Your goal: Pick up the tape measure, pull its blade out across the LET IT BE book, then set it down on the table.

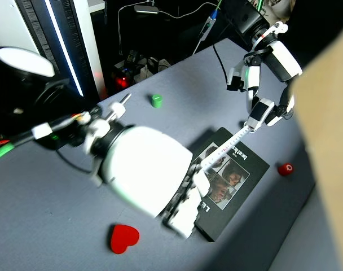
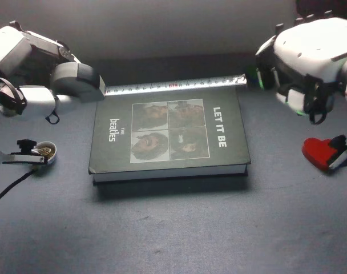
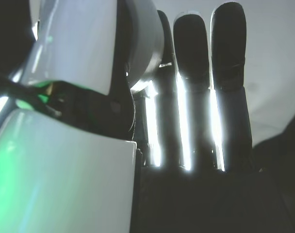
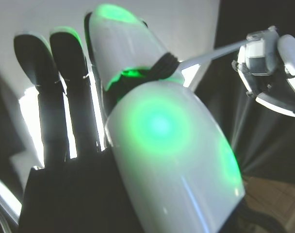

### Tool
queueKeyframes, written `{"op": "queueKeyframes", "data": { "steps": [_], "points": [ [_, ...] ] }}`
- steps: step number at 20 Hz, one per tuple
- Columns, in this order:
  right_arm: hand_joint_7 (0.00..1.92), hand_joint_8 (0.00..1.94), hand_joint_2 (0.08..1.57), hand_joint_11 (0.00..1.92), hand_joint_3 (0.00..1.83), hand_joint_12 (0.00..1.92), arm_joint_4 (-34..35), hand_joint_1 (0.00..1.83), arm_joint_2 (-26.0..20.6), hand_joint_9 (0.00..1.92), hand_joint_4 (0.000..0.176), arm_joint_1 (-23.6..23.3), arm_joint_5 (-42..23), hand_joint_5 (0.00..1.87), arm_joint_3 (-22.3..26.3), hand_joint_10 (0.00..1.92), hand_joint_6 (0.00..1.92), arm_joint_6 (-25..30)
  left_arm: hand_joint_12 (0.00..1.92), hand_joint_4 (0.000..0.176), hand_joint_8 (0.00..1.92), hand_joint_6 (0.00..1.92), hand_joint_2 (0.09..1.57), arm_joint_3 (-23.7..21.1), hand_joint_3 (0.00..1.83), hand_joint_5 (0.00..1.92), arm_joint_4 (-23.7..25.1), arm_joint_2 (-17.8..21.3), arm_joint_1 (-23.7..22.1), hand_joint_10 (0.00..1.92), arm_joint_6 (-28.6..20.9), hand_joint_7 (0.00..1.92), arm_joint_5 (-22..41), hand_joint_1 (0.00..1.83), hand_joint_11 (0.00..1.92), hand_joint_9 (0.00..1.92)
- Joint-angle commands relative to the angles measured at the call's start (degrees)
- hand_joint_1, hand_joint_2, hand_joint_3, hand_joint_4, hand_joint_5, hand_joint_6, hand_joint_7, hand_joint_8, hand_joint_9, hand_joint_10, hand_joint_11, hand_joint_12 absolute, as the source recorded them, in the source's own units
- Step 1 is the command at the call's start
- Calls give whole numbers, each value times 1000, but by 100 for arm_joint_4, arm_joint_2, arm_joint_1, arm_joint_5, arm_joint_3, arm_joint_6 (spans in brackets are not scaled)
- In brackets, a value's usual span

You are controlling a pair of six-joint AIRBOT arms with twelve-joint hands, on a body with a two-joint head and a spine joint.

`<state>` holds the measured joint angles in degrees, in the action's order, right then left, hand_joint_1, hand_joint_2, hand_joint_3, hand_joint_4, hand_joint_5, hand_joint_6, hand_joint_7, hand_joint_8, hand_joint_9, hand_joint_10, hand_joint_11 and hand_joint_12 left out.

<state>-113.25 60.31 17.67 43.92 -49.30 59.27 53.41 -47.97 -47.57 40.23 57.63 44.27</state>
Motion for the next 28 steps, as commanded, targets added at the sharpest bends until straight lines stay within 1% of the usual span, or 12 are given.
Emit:
{"op": "queueKeyframes", "data": {
  "steps": [1, 7, 12, 16, 20, 21, 22, 23, 24, 26, 27, 28],
  "points": [
    [876, 1146, 1202, 656, 0, 1497, -430, 1342, -19, 729, 0, -67, 338, 723, 20, 1485, 1290, 19, 1070, 0, 838, 608, 1076, 23, 0, 1075, 217, 57, -60, 1224, -61, 1122, 687, 1386, 828, 904],
    [880, 1147, 1203, 645, 0, 1493, -657, 1342, -18, 729, 0, -95, 386, 713, 99, 1486, 1294, 73, 1075, 0, 828, 619, 1076, 21, 0, 1071, 216, 54, -60, 1228, -61, 1119, 698, 1386, 839, 911],
    [877, 1152, 1204, 660, 0, 1498, -1025, 1342, -6, 731, 0, -336, 587, 708, 179, 1487, 1298, 102, 1075, 0, 822, 621, 1074, 9, 0, 1074, 223, 65, -60, 1222, -61, 1119, 697, 1387, 839, 920],
    [878, 1160, 1207, 662, 1, 1495, -1028, 1341, 81, 727, 0, -414, 558, 690, 293, 1494, 1304, 83, 1075, 0, 814, 625, 1074, 4, 0, 1070, 274, 63, -56, 1218, -61, 1124, 697, 1387, 839, 923],
    [880, 1169, 1208, 663, 0, 1491, -388, 1341, 430, 720, 0, -560, 726, 690, 248, 1485, 1312, -243, 1074, 0, 812, 627, 1074, 12, 0, 1068, 307, 56, -58, 1218, -61, 1125, 664, 1387, 839, 923],
    [881, 1154, 1207, 620, 0, 1470, -369, 1340, 520, 708, 0, -580, 736, 702, 212, 1482, 1322, -281, 1074, 0, 811, 627, 1074, 11, 0, 1069, 307, 59, -58, 1218, -61, 1126, 664, 1387, 839, 921],
    [862, 1211, 1215, 540, 0, 1425, -369, 1197, 605, 657, 0, -591, 739, 724, 171, 1104, 1326, -300, 1074, 0, 812, 626, 1074, 8, 0, 1070, 307, 62, -58, 1219, -61, 1128, 664, 1387, 840, 916],
    [835, 1250, 1224, 480, 0, 1401, -365, 1162, 682, 649, 8, -592, 743, 724, 124, 927, 1341, -336, 1074, 0, 813, 626, 1074, 7, 0, 1071, 307, 62, -58, 1217, -61, 1129, 664, 1387, 840, 915],
    [816, 1297, 1238, 436, 2, 1380, -359, 1150, 729, 637, 4, -593, 755, 685, 96, 854, 1380, -356, 1073, 0, 810, 629, 1074, 8, 0, 1065, 307, 63, -57, 1216, -61, 1129, 664, 1387, 840, 918],
    [761, 1357, 1261, 395, 2, 1370, -296, 1130, 782, 631, 20, -599, 786, 661, 76, 778, 1440, -385, 1071, 0, 810, 635, 1074, 11, 0, 1063, 307, 62, -57, 1216, -61, 1128, 664, 1387, 840, 920],
    [746, 1374, 1266, 381, 1, 1370, -208, 1125, 800, 629, 24, -614, 787, 657, 76, 757, 1450, -414, 1071, 0, 810, 636, 1074, 12, 0, 1063, 307, 62, -58, 1216, -61, 1127, 665, 1387, 841, 919],
    [648, 789, 1260, 353, 0, 1361, -161, 1087, 808, 616, 0, -621, 786, 696, 76, 726, 1394, -430, 1071, 0, 813, 635, 1074, 12, 0, 1064, 306, 61, -58, 1215, -61, 1127, 669, 1387, 841, 919]
  ]
}}
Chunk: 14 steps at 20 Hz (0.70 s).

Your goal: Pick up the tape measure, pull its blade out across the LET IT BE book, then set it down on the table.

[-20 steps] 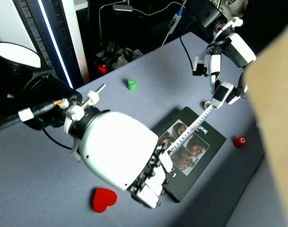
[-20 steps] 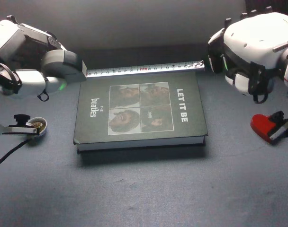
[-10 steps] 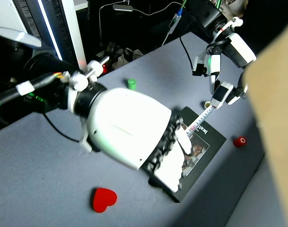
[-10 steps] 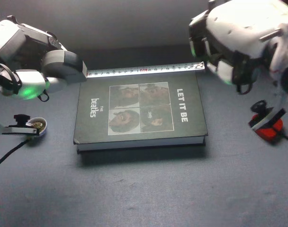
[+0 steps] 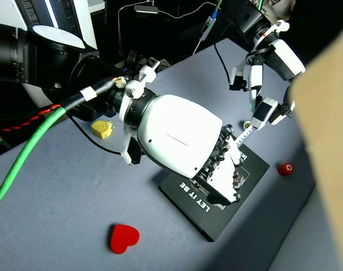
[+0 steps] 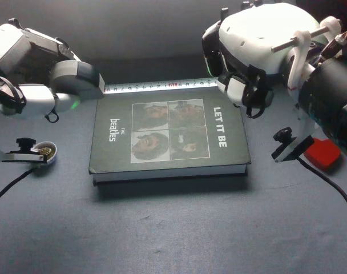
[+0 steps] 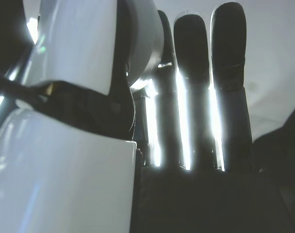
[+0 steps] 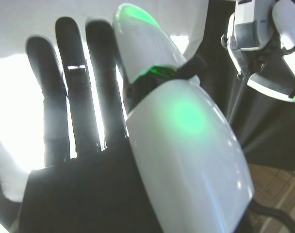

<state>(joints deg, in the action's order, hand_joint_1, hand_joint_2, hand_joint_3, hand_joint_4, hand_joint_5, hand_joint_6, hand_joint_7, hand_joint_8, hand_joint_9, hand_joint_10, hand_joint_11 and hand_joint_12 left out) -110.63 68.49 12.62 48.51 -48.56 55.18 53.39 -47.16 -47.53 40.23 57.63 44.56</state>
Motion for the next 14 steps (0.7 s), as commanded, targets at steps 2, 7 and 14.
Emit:
{"op": "queueKeyframes", "data": {
  "steps": [2, 7, 14],
  "points": [
    [717, 337, 1206, 332, 0, 1326, -412, 1090, -1, 609, 0, -111, 323, 598, 0, 652, 752, -41, 1070, 0, 818, 634, 1074, 12, 0, 1065, 225, 58, -59, 1213, -61, 1126, 650, 1387, 840, 918],
    [833, 59, 1183, 340, 0, 1296, -405, 1090, 56, 646, 0, -127, 296, 769, -77, 551, 74, -42, 1068, 0, 828, 628, 1076, 8, 0, 1062, 222, 59, -57, 1217, -61, 1122, 675, 1386, 833, 918],
    [831, 47, 1177, 361, 0, 1303, -279, 1090, 22, 646, 0, -111, 326, 773, -43, 546, 60, -121, 1073, 0, 821, 645, 1076, 15, 0, 1056, 208, 53, -56, 1221, -61, 1120, 725, 1386, 840, 921]
  ]
}}
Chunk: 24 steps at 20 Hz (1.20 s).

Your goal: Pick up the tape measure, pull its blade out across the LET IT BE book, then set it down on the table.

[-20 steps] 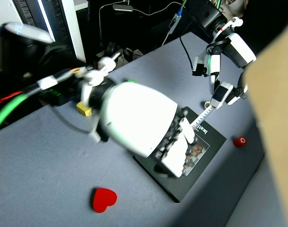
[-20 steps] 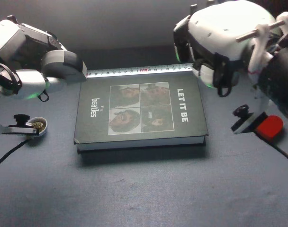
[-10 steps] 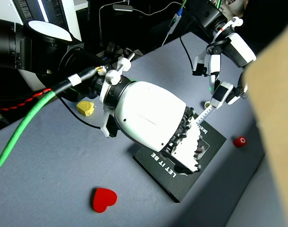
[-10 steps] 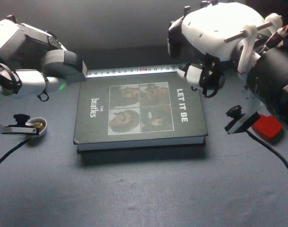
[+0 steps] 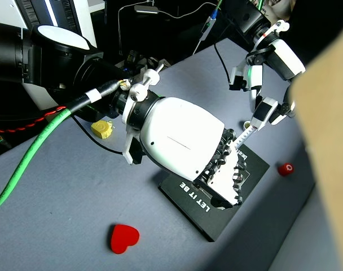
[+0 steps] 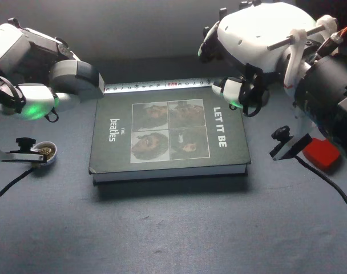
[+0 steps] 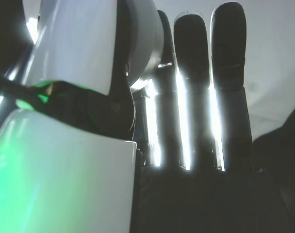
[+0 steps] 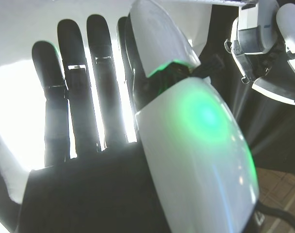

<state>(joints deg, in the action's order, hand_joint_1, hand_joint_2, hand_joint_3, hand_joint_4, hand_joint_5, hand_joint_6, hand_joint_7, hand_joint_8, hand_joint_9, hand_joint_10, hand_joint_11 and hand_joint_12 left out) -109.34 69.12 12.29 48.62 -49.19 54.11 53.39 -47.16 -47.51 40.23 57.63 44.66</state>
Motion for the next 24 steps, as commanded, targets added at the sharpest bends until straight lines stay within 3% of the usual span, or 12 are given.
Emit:
{"op": "queueKeyframes", "data": {
  "steps": [1, 24],
  "points": [
    [828, 44, 1177, 354, 0, 1301, -389, 1090, -44, 644, 0, -69, 310, 771, 20, 545, 58, -17, 1073, 0, 821, 645, 1076, 15, 0, 1056, 208, 49, -53, 1221, -61, 1120, 714, 1386, 839, 921],
    [868, 33, 1170, 368, 0, 1297, -232, 1092, -14, 670, 0, -21, 175, 790, 17, 531, 32, -31, 1043, 0, 856, 601, 1079, 4, 0, 1067, 206, 69, -28, 1234, -61, 1110, 731, 1386, 813, 908]
  ]
}}
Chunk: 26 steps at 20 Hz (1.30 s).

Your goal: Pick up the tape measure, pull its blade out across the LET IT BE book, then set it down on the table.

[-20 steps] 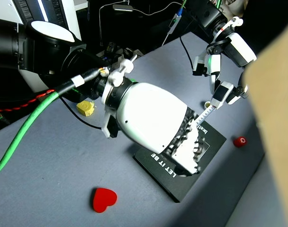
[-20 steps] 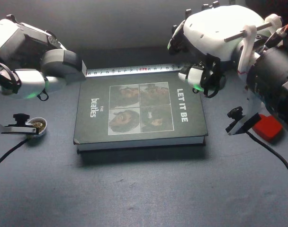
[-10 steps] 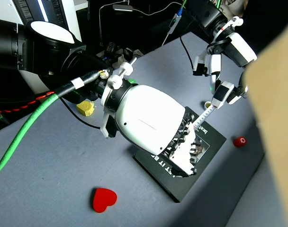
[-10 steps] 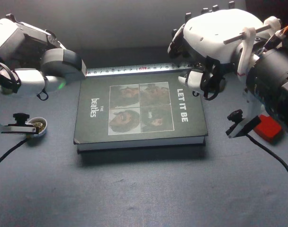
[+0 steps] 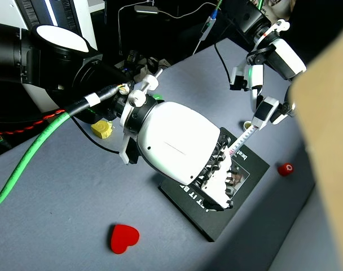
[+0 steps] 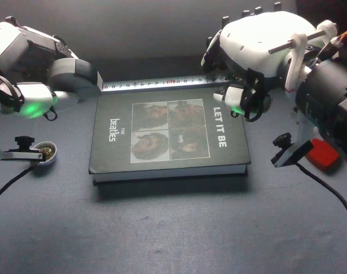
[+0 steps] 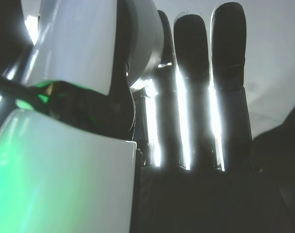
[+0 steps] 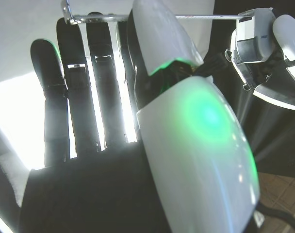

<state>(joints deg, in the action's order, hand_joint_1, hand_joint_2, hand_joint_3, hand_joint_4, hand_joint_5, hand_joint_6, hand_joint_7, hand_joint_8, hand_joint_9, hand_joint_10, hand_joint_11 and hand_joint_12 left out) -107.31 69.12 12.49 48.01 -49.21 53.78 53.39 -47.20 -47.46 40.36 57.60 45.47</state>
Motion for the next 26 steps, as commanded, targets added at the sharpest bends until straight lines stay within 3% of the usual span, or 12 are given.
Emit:
{"op": "queueKeyframes", "data": {
  "steps": [1, 2, 3, 5, 8, 15, 16, 17, 21, 22, 23, 26],
  "points": [
    [869, 32, 1169, 367, 0, 1298, -525, 1093, -14, 671, 0, -36, 242, 791, 17, 530, 32, 32, 1043, 0, 854, 603, 1079, 7, 0, 1067, 211, 65, -41, 1233, -59, 1110, 650, 1386, 813, 908],
    [877, 34, 1169, 366, 0, 1298, -564, 1091, -14, 672, 0, -44, 249, 813, 14, 529, 40, 50, 1048, 0, 852, 605, 1078, 7, 0, 1068, 209, 65, -41, 1232, -59, 1111, 650, 1386, 822, 909],
    [901, 32, 1189, 392, 29, 1288, -564, 1090, -15, 696, 0, -50, 249, 797, 7, 534, 1006, 52, 1051, 0, 851, 605, 1078, 11, 0, 1069, 207, 62, -41, 1231, -59, 1112, 650, 1386, 830, 909],
    [907, 28, 1227, 389, 12, 1310, -564, 1083, -12, 696, 0, -48, 248, 746, -16, 545, 1275, 67, 1052, 0, 862, 597, 1078, 16, 0, 1071, 207, 59, -44, 1228, -59, 1110, 650, 1386, 834, 908],
    [895, 9, 1169, 374, 0, 1295, -566, 1087, -6, 685, 0, -53, 213, 723, -44, 536, 257, 91, 1052, 0, 824, 629, 1076, 13, 0, 1066, 207, 63, -43, 1221, -59, 1122, 650, 1386, 841, 914],
    [892, 2, 1168, 383, 0, 1303, -601, 1088, 0, 696, 0, -46, 202, 799, -53, 514, 88, 161, 1068, 0, 804, 611, 1072, 11, 0, 1085, 197, 63, -41, 1219, -59, 1129, 650, 1387, 838, 916],
    [904, 5, 1192, 403, 21, 1291, -606, 1092, 0, 712, 0, -46, 200, 791, -53, 527, 1020, 173, 1069, 0, 810, 607, 1071, 11, 0, 1088, 197, 63, -41, 1216, -59, 1129, 650, 1387, 838, 916],
    [904, 5, 1192, 403, 21, 1291, -635, 1092, 0, 712, 0, -46, 189, 791, -56, 527, 1020, 214, 1069, 0, 810, 607, 1071, 11, 0, 1088, 197, 62, -41, 1216, -59, 1129, 650, 1387, 838, 916],
    [885, 5, 1170, 345, 0, 1294, -782, 1083, 17, 677, 0, -29, 149, 786, -101, 508, 88, 331, 1068, 0, 822, 602, 1072, 8, 0, 1084, 191, 63, -42, 1213, -60, 1127, 680, 1387, 839, 914],
    [897, 6, 1195, 363, 20, 1296, -782, 1086, 26, 686, 0, -27, 149, 788, -117, 514, 1020, 333, 1069, 0, 821, 634, 1075, 8, 1, 1063, 191, 62, -42, 1217, -60, 1128, 680, 1387, 839, 912],
    [896, 5, 1230, 369, 9, 1315, -783, 1078, 34, 683, 0, -25, 149, 742, -136, 529, 1282, 340, 1069, 0, 818, 644, 1075, 8, 1, 1057, 191, 61, -43, 1217, -60, 1130, 680, 1387, 839, 912],
    [899, 4, 1245, 369, 0, 1325, -783, 1075, 48, 681, 0, 2, 149, 725, -171, 568, 1355, 348, 1069, 0, 820, 645, 1075, 5, 0, 1061, 188, 59, -42, 1217, -60, 1129, 680, 1386, 839, 912]
  ]
}}
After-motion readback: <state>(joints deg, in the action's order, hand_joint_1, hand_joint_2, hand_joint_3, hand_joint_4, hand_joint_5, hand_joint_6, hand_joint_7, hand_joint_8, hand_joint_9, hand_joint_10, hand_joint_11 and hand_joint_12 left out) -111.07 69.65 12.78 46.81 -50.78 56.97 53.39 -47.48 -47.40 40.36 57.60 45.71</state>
